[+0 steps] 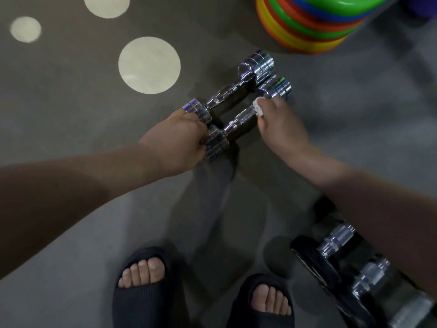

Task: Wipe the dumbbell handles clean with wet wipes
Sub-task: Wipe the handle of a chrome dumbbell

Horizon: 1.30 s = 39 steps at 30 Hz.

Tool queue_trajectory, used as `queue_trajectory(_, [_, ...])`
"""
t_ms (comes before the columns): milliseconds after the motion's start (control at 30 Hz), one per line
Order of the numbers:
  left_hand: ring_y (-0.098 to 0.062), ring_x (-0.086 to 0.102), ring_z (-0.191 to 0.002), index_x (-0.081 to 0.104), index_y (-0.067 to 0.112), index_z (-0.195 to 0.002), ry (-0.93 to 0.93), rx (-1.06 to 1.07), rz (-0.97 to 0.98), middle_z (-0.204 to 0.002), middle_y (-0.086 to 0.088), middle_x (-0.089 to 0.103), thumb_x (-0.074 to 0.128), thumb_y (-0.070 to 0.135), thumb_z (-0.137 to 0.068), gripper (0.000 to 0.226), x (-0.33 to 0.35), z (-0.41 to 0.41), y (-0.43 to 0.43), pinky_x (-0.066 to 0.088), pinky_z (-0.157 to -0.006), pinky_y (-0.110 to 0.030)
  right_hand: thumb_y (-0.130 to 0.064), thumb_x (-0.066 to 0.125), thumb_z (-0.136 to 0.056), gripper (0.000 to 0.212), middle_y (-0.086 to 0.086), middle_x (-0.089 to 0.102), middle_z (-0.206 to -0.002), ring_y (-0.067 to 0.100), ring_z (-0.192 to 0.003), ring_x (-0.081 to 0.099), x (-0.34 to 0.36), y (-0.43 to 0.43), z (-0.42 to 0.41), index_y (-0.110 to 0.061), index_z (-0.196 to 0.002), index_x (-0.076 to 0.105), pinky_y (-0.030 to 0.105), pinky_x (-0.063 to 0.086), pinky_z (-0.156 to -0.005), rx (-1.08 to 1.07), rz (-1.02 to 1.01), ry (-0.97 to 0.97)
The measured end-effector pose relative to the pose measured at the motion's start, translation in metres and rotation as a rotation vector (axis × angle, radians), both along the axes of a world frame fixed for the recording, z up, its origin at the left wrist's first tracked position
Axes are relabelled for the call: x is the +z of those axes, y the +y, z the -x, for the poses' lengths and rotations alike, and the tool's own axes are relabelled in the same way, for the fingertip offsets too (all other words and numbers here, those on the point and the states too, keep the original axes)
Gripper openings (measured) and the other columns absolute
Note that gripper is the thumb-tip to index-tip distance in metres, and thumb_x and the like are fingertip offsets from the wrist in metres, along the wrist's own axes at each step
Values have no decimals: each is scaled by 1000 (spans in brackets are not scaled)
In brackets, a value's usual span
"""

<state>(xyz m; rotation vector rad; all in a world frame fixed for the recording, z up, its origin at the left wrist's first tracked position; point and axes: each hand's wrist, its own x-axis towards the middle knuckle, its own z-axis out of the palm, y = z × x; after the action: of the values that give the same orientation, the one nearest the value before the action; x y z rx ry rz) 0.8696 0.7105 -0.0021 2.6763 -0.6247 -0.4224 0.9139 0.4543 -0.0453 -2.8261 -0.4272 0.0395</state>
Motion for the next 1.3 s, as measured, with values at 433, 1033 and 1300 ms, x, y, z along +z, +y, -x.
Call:
queue_trajectory(433, [-35, 56, -97, 72, 9, -88, -29, -24, 17, -95, -11, 64, 58, 23, -84, 20, -2, 0, 2, 48, -87, -38, -16, 53, -93, 24, 24, 55, -86, 40, -72, 56, -1, 8, 2, 3, -103, 62, 41, 43, -61, 27, 24, -106])
queue_trajectory(1033, [-34, 60, -92, 71, 11, -82, 13, -23, 25, -89, -8, 65, 48, 31, -80, 31, -4, -1, 5, 51, -86, -44, -7, 55, -93, 26, 19, 58, -86, 34, -71, 58, -6, 28, 21, -3, -114, 70, 35, 48, -65, -7, -156, -55])
queue_trajectory(1300, [-31, 61, -97, 74, 15, -91, 16, 15, 36, -94, -5, 65, 46, 32, -82, 34, -10, 1, 6, 51, -88, -43, -10, 52, -93, 34, 25, 57, -94, 43, -73, 59, 0, 2, 2, -2, -124, 62, 42, 47, -60, 4, 28, -39])
